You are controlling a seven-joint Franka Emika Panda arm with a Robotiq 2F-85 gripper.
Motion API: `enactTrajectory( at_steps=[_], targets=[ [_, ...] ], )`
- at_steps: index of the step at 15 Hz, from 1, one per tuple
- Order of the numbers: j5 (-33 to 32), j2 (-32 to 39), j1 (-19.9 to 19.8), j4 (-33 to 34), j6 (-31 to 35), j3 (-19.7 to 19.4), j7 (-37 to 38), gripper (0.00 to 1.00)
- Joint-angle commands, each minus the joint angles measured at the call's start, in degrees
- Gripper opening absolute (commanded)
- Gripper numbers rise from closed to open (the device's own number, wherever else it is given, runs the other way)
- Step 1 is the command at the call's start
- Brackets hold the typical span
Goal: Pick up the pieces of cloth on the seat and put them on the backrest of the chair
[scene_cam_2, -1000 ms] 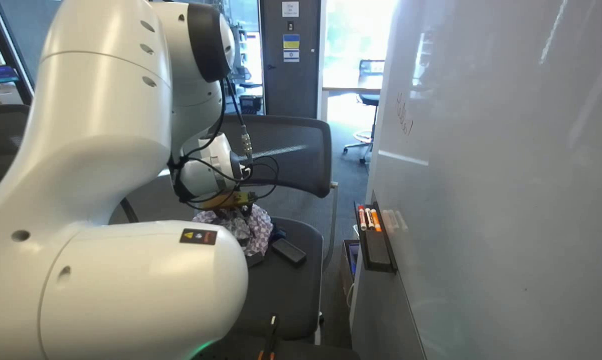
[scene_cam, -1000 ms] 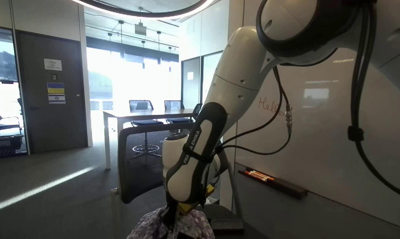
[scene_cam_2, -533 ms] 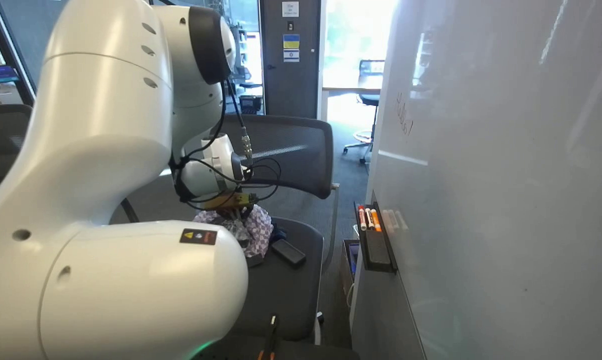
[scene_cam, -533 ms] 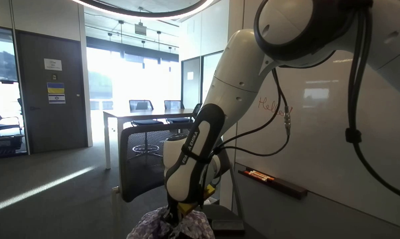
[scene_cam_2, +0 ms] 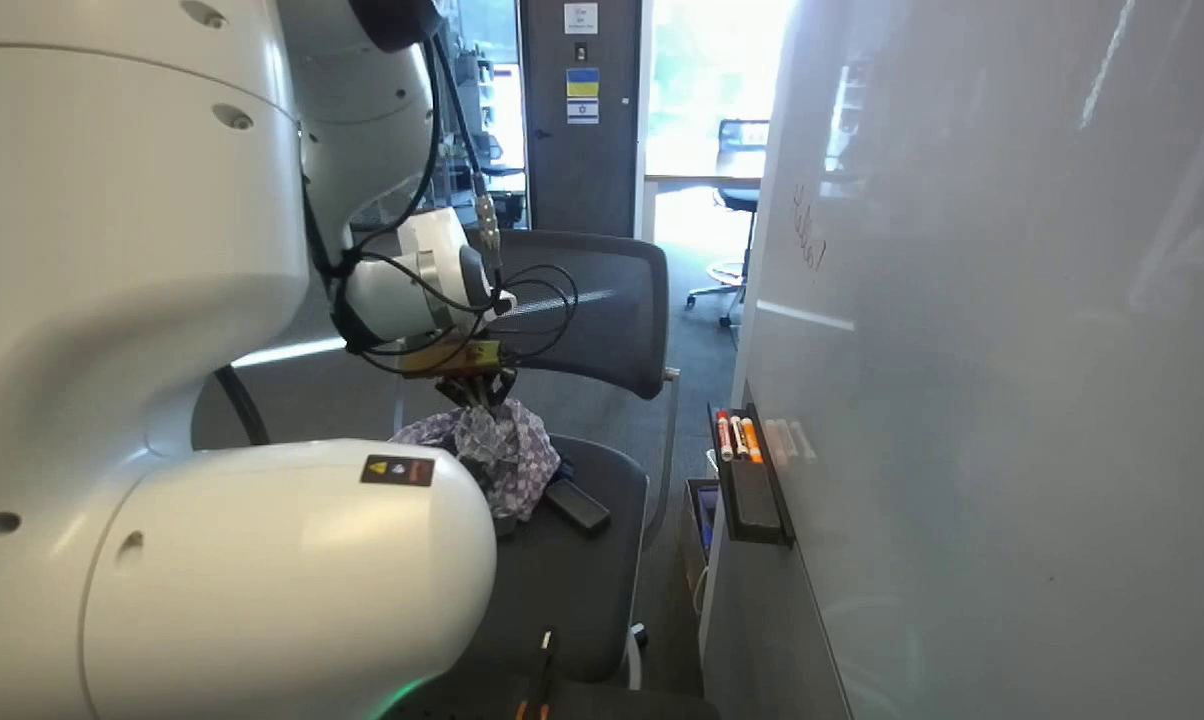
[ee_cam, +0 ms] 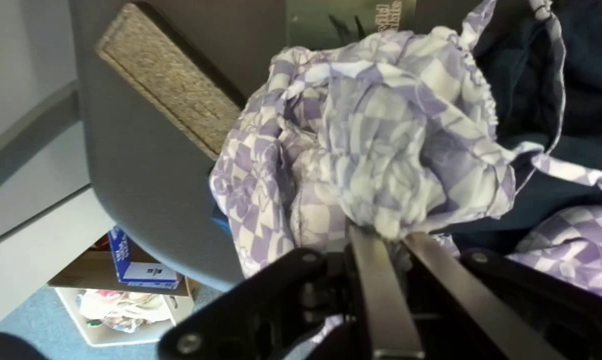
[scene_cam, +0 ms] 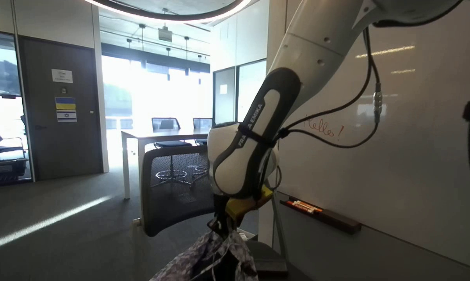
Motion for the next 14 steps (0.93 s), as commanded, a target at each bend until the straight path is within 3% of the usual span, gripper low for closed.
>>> enactTrajectory(
  at_steps=[1, 2, 5, 6, 10, 14],
  targets=[
    [-14.25, -12.85, 5.26, -4.84, -3.56, -6.45, 12.97, 0.02],
    [-18.38, -15.17, 7.37, -4.15, -5.38, -8.54, 15.44, 0.02],
    [-31.58, -22.98, 9.02, -2.50, -12.63, -9.19, 24.54, 0.02],
    [-35.71, -25.65, 2.51, -1.68, -15.84, -1.79, 27.28, 0.02],
    [-40.14, -33.21, -3.42, 2.90, -26.37, 8.25, 31.57, 0.02],
    [-42.96, -35.36, -6.45, 12.78, -35.48, 16.16, 31.79, 0.02]
  ],
)
